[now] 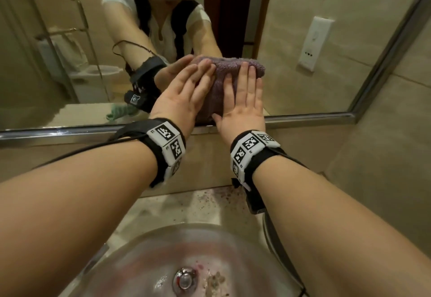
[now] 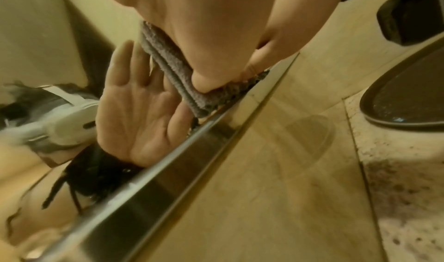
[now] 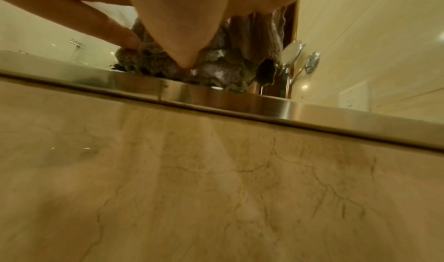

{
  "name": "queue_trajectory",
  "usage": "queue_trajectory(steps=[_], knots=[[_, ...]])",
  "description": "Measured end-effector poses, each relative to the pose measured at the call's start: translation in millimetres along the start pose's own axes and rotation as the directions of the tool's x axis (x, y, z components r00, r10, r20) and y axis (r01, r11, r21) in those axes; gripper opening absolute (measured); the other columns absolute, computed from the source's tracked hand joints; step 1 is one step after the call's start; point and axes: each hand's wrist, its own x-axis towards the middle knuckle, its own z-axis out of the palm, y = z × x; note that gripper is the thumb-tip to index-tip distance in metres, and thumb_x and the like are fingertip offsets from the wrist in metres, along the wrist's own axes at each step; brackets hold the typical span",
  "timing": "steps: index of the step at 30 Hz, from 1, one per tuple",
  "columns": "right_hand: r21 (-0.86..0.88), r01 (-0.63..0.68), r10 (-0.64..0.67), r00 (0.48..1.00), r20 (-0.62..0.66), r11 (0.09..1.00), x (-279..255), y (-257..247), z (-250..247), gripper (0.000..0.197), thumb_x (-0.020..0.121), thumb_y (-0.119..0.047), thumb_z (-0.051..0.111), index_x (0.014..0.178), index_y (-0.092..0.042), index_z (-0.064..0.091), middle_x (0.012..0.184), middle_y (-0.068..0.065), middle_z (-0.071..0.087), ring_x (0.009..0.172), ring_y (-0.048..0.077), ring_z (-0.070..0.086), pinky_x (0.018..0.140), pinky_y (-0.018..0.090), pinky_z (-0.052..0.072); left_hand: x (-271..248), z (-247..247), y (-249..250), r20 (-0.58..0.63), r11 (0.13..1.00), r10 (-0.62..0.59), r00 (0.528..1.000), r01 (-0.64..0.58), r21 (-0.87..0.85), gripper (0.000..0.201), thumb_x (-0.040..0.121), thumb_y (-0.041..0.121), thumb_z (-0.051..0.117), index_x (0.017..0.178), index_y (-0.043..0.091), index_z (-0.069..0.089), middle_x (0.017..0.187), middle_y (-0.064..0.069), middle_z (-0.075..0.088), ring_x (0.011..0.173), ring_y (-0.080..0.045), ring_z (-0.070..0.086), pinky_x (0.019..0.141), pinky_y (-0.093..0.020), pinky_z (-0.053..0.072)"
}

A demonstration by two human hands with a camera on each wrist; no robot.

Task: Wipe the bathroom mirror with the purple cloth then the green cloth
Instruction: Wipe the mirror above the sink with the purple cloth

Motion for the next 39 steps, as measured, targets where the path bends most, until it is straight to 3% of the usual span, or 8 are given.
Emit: queue_trajectory(steps=[5, 8, 12, 16, 18, 20, 29, 39], knots=[[-0.025, 0.042, -0.046, 0.979, -0.197, 0.999, -4.3, 5.7, 13.3, 0.059, 0.080, -0.019, 0.039, 0.138, -0.004, 0.038, 0.143, 0.018, 0.033, 0.132, 0.037, 0.032, 0.115, 0.042, 0.014, -6.6, 5.9, 17.3, -0.090, 0.998, 0.066, 0.994, -0.064, 0.030, 0.061, 0.098, 0.017, 0.024, 0.144, -0.013, -0.004, 0.151, -0.026, 0.002, 0.141, -0.043, -0.002, 0.108, -0.049, -0.012], [0.042, 0.090, -0.075, 0.958, -0.278, 0.995, -5.4, 4.7, 11.3, 0.058, 0.073, -0.021, 0.036, 0.127, -0.004, 0.051, 0.124, 0.012, 0.043, 0.111, 0.027, 0.038, 0.099, 0.034, 0.033, -10.7, 9.7, 14.0, -0.157, 0.994, 0.094, 0.983, -0.101, -0.038, 0.054, 0.096, 0.015, 0.023, 0.145, -0.008, 0.017, 0.150, -0.023, 0.017, 0.139, -0.040, 0.015, 0.115, -0.048, 0.006], [0.173, 0.147, -0.125, 0.983, -0.133, 0.974, -9.2, 3.4, 7.8, 0.045, 0.073, -0.018, 0.039, 0.106, -0.008, 0.068, 0.107, 0.013, 0.065, 0.092, 0.027, 0.061, 0.072, 0.027, 0.051, -14.4, 10.1, 11.2, -0.197, 0.961, 0.161, 0.967, -0.200, -0.194, 0.052, 0.080, 0.011, 0.026, 0.110, -0.009, 0.064, 0.111, -0.023, 0.061, 0.105, -0.037, 0.049, 0.089, -0.042, 0.033], [0.097, 0.218, -0.219, 0.976, -0.002, 0.971, -18.2, 12.7, 5.5, 0.033, 0.083, -0.017, 0.039, 0.101, -0.007, 0.064, 0.103, 0.012, 0.063, 0.087, 0.029, 0.061, 0.064, 0.030, 0.047, -17.9, -1.8, 30.0, -0.162, 0.958, 0.212, 0.964, -0.238, -0.158, 0.041, 0.088, 0.012, 0.029, 0.104, 0.002, 0.066, 0.098, -0.015, 0.062, 0.089, -0.031, 0.056, 0.075, -0.036, 0.042], [0.050, 0.192, -0.198, 0.964, 0.176, 0.980, -25.6, 76.8, -1.6, 0.031, 0.096, -0.018, 0.036, 0.122, -0.011, 0.052, 0.122, 0.009, 0.051, 0.109, 0.028, 0.050, 0.076, 0.037, 0.044, 16.5, -40.9, 67.8, -0.277, 0.930, 0.233, 0.932, -0.297, -0.216, 0.038, 0.095, 0.011, 0.027, 0.119, 0.004, 0.056, 0.112, -0.014, 0.057, 0.099, -0.029, 0.052, 0.081, -0.035, 0.042], [0.097, 0.157, -0.173, 0.967, 0.188, 0.983, -22.7, 86.1, 0.7, 0.032, 0.099, -0.019, 0.035, 0.127, -0.015, 0.048, 0.130, 0.005, 0.047, 0.117, 0.025, 0.046, 0.083, 0.038, 0.043, 21.4, -54.1, 68.5, -0.166, 0.913, 0.223, 0.961, -0.265, -0.309, 0.036, 0.099, 0.010, 0.026, 0.126, 0.002, 0.048, 0.121, -0.015, 0.052, 0.106, -0.029, 0.050, 0.084, -0.035, 0.042], [0.079, -0.023, -0.006, 0.939, 0.343, 0.997, -11.4, 94.6, -24.6, 0.032, 0.096, -0.020, 0.040, 0.126, -0.019, 0.052, 0.134, 0.004, 0.048, 0.120, 0.029, 0.049, 0.091, 0.036, 0.040, 30.7, -59.8, 96.6, -0.039, 0.884, 0.134, 0.990, -0.137, -0.447, 0.045, 0.100, 0.009, 0.024, 0.142, -0.006, 0.023, 0.139, -0.022, 0.040, 0.124, -0.032, 0.040, 0.098, -0.036, 0.037], [0.034, -0.188, 0.152, 0.877, 0.456, 0.982, 0.3, 190.9, -12.5, 0.033, 0.096, -0.029, 0.044, 0.126, -0.022, 0.055, 0.128, 0.006, 0.056, 0.113, 0.028, 0.054, 0.078, 0.033, 0.040, 99.2, -120.2, 168.4, 0.002, 0.826, 0.209, 0.978, -0.176, -0.535, 0.039, 0.097, 0.009, 0.029, 0.133, -0.002, 0.039, 0.130, -0.020, 0.047, 0.115, -0.033, 0.044, 0.092, -0.037, 0.036]])
